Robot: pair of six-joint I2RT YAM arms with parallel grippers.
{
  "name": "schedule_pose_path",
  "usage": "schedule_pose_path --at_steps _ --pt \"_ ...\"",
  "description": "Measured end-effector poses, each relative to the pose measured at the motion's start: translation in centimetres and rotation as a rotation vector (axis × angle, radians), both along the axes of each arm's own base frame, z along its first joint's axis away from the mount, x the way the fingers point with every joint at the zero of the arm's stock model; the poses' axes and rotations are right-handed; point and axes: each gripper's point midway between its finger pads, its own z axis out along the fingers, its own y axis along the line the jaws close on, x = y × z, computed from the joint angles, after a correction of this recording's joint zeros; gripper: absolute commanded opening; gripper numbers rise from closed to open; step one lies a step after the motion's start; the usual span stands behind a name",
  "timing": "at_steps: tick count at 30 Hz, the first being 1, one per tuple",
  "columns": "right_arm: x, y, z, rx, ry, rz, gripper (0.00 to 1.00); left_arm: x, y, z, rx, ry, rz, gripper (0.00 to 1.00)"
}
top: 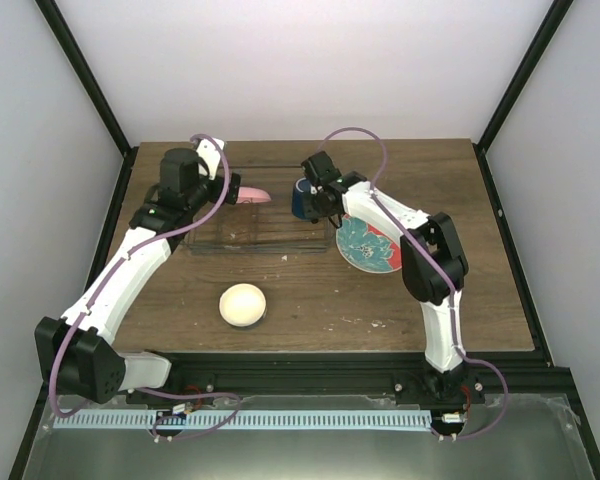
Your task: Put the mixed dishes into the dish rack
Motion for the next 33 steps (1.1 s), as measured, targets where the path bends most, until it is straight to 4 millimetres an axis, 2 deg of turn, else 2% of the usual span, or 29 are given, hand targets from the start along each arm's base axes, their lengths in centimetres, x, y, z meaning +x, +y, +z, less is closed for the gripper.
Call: schedule_pose_path --at_steps 7,17,23,33 --pt "1.2 0.7 -0.2 -0.014 -0.027 0.019 0.03 0.1 0.1 -0.1 0.006 0.001 0.004 1.0" --pt "2.5 1.1 -0.7 -0.053 -0.029 0.028 0.29 0.0 0.1 -1.5 0.018 0.041 0.003 1.0" --pt "2.2 0.6 -1.2 -0.081 -0.015 0.026 0.39 -0.4 0.2 -3.3 0.029 0.087 0.005 1.0" --pt "1.3 0.6 -1.5 -0.096 0.018 0.045 0.47 -0.6 0.1 -3.6 0.026 0.099 -0.003 1.0"
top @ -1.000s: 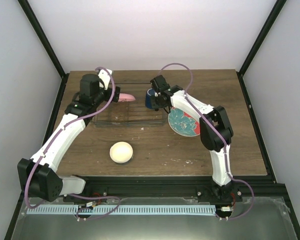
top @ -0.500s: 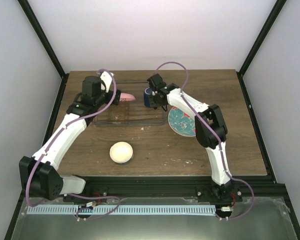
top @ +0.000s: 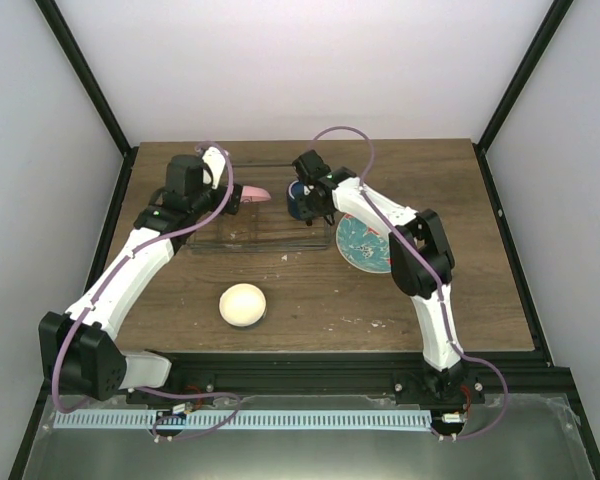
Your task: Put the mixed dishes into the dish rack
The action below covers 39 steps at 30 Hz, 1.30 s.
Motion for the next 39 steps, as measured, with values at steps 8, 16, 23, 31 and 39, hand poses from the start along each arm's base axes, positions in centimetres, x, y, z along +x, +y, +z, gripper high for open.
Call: schedule_pose_path --at_steps 8,16,23,31,39 --pt "-1.7 -0.7 2.3 0.002 0.021 0.029 0.57 -1.3 -0.2 -1.1 -0.006 0.064 -0.024 1.0" --pt "-3.4 -1.3 8.2 0.061 -0.03 0.048 0.57 -7.0 0.8 -2.4 -0.056 0.193 -0.023 1.0" --pt "-4.4 -1.9 8.5 0.049 -0.005 0.049 0.57 -12.1 0.8 -6.3 -0.056 0.452 -0.013 1.0" --pt "-2.9 -1.3 11.5 0.057 -0.048 0.036 0.57 -15.9 -0.8 -9.8 -0.044 0.789 0.019 1.0" --pt "-2.6 -1.2 12.5 0.06 -0.058 0.036 0.57 -18.2 -1.1 -12.7 -0.068 0.995 0.09 1.0"
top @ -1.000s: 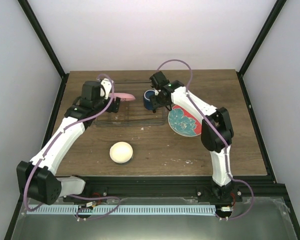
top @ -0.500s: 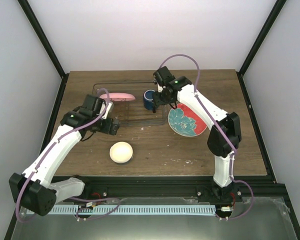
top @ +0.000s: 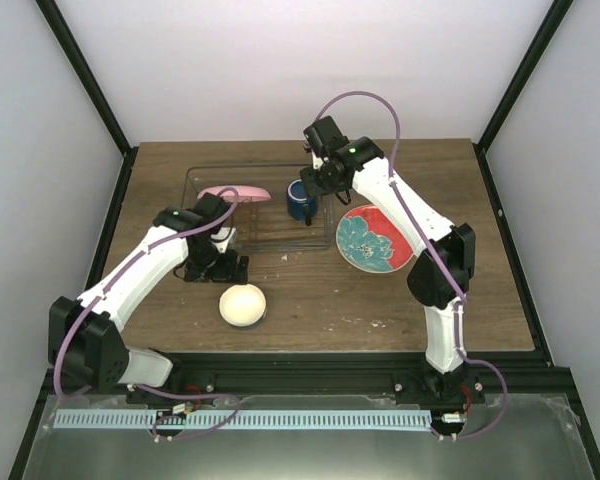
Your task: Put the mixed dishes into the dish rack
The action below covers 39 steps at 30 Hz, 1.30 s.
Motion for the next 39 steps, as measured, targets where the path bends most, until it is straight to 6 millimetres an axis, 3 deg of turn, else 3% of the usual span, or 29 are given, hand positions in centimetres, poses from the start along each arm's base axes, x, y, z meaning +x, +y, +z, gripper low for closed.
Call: schedule_pose_path --at_steps 6,23,26,32,39 --pt "-0.1 -0.3 -0.3 -0.021 0.005 0.005 0.57 -1.4 -0.1 -2.6 0.008 0.111 0.027 1.0" --pt "0.2 -1.1 -0.1 -0.057 -0.014 0.007 0.57 -2.6 -1.6 -7.6 0.024 0.251 0.034 0.99" --pt "-0.1 -1.4 0.0 -0.059 -0.015 0.007 0.57 -2.6 -1.6 -8.1 0.022 0.247 0.046 0.91" --pt "-1.7 -2.6 0.5 -0.067 -0.017 0.002 0.57 -3.3 -1.2 -9.4 0.04 0.262 0.07 0.58" --pt "-2.4 -3.4 0.5 -0.075 -0.015 -0.005 0.57 -4.2 -0.6 -11.0 0.057 0.273 0.086 0.43"
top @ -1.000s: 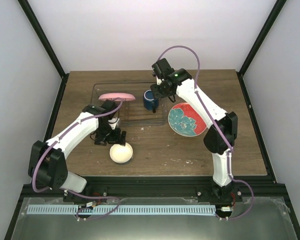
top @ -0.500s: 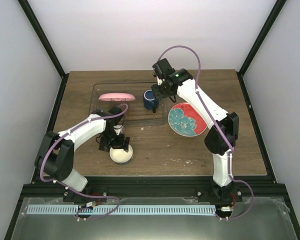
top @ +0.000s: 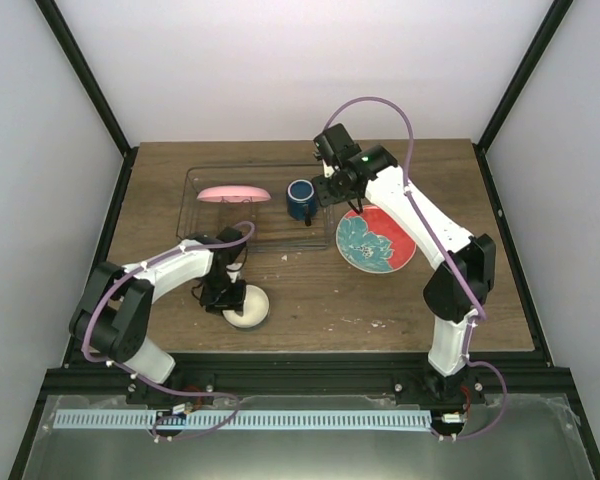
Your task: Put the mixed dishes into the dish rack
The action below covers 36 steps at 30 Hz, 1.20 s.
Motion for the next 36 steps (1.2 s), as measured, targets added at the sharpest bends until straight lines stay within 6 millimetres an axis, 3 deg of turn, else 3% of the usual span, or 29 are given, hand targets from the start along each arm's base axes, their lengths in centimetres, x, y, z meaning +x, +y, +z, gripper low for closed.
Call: schedule_pose_path --at_steps 3,12,22,26,29,36 --pt "0.0 0.0 -0.2 -0.002 0.003 -0.002 0.57 -0.2 0.1 -0.5 0.002 -0.002 0.003 0.37" --pt "0.0 0.0 -0.2 -0.002 0.003 -0.003 0.57 0.7 -0.6 -0.7 -0.021 -0.026 -0.007 0.0" --pt "-0.2 0.1 -0.7 0.013 0.019 0.002 0.57 2.2 -1.6 0.1 -0.061 -0.076 -0.036 0.0" --pt "-0.7 -0.4 -1.6 0.058 0.063 0.003 0.61 2.9 -2.5 2.5 -0.133 -0.152 -0.069 0.0" --pt "-0.7 -1.1 -1.4 0.116 0.086 0.001 0.64 3.9 -3.4 5.6 -0.205 -0.254 -0.097 0.0" --pt "0.5 -1.6 0.2 0.298 0.099 0.041 0.85 5.5 -5.4 12.6 -0.354 -0.45 -0.143 0.0"
